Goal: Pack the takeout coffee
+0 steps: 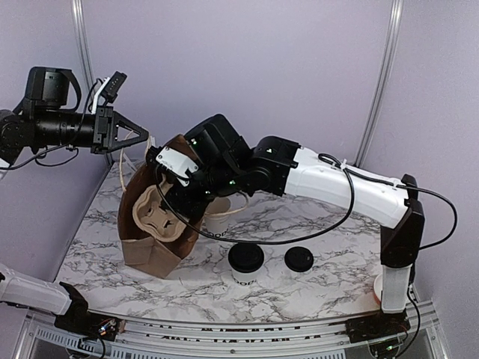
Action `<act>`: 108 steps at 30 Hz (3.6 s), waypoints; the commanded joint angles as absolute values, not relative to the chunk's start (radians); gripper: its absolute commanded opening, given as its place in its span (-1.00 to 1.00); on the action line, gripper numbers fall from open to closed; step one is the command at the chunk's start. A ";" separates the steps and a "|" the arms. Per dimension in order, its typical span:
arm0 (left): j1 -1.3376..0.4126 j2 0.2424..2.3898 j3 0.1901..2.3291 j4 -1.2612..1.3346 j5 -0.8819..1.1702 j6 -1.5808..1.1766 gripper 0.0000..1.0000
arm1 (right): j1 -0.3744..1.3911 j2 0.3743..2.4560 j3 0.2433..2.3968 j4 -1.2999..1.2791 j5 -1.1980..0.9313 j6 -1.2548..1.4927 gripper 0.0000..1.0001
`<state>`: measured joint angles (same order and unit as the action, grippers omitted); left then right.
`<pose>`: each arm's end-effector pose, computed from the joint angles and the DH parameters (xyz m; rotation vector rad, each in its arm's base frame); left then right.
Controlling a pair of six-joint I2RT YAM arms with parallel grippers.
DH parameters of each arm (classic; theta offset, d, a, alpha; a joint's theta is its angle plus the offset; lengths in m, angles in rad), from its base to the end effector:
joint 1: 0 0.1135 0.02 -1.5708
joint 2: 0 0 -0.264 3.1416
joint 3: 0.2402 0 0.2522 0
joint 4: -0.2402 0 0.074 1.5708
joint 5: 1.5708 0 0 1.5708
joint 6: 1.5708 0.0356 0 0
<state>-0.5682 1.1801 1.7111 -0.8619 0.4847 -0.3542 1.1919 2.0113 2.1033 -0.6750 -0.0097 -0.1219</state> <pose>0.1597 -0.1216 0.4991 0.5595 1.9334 -1.0685 0.1707 0.4298 0.3742 -1.3612 1.7557 0.6191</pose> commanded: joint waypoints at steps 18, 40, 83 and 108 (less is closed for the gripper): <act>-0.152 1.115 1.295 -0.422 0.941 -0.661 -1.00 | 1.203 2.177 2.361 -0.864 0.002 -0.123 -0.01; -0.126 1.075 1.264 -0.534 0.869 -0.527 -1.00 | 1.201 2.218 2.389 -0.841 -0.046 -0.094 0.07; -0.129 1.064 1.256 -0.538 0.880 -0.515 -1.00 | 1.201 2.185 2.407 -0.777 -0.036 -0.098 0.27; -0.132 1.051 1.249 -0.538 0.886 -0.509 -0.98 | 1.200 2.083 2.216 -0.228 0.065 -0.135 0.58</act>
<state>-0.1318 1.0752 1.2591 -0.5243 0.8738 -0.5297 1.1942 2.1071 2.2185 -0.3733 -0.0124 -0.1123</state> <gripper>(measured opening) 0.007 0.776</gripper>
